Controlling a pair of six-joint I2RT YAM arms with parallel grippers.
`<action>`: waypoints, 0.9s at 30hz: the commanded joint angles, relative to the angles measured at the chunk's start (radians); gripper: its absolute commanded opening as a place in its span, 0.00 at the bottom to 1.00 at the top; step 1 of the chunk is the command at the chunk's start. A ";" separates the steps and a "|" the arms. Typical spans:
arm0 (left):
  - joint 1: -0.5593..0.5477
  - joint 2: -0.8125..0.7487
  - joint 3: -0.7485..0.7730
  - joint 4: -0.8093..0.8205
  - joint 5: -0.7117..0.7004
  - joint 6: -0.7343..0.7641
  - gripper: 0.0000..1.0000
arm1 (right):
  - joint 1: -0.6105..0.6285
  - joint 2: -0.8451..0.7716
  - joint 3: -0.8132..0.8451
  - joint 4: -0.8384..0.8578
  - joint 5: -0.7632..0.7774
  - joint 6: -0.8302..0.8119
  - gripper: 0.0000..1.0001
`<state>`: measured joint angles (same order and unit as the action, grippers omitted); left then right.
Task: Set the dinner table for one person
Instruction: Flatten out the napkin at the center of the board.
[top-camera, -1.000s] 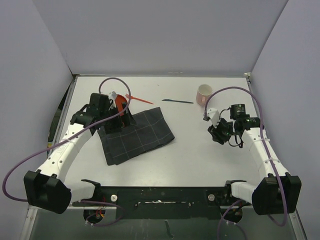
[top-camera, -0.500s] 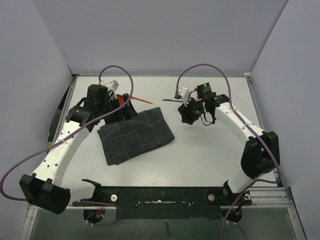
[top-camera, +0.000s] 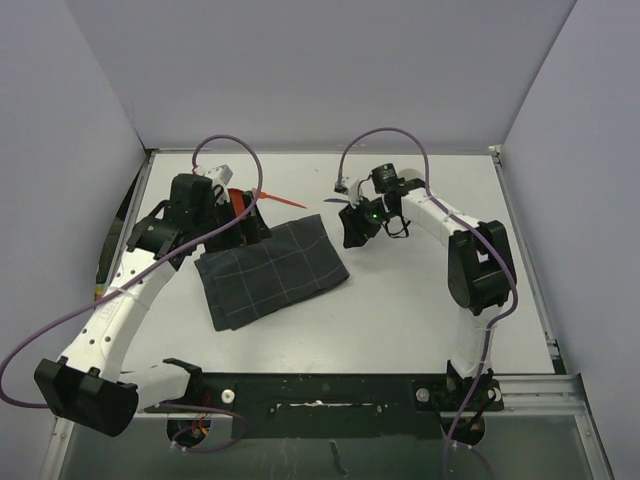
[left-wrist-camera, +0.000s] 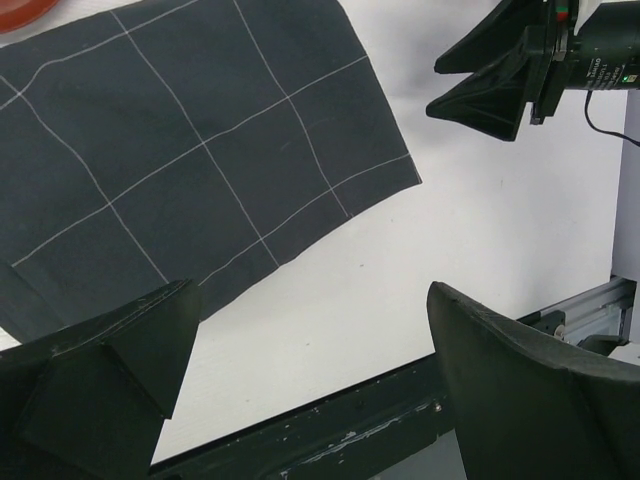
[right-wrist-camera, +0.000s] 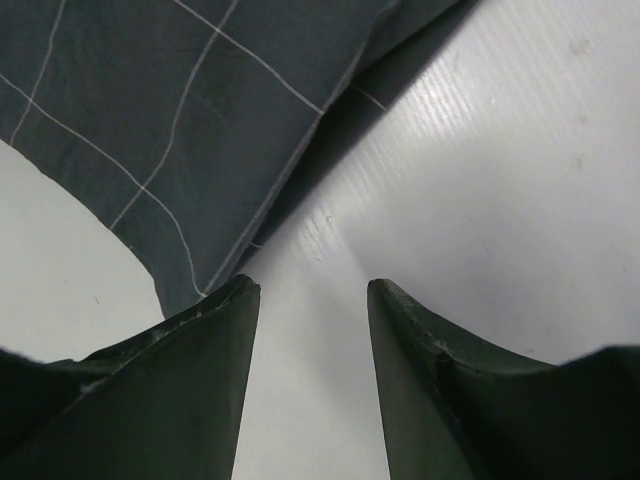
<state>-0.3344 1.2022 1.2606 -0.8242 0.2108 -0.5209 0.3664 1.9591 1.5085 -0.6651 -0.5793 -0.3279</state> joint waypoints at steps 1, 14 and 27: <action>-0.006 -0.070 -0.025 0.022 -0.009 -0.019 0.98 | 0.062 -0.020 0.047 -0.005 -0.033 -0.001 0.48; -0.006 -0.156 -0.142 0.061 0.006 -0.065 0.98 | 0.095 -0.007 -0.004 0.019 0.016 -0.026 0.46; -0.006 -0.179 -0.193 0.091 0.018 -0.085 0.98 | 0.146 0.057 0.002 0.007 0.000 -0.030 0.48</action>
<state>-0.3351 1.0504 1.0775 -0.8040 0.2134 -0.5915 0.4862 2.0293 1.5097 -0.6716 -0.5575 -0.3435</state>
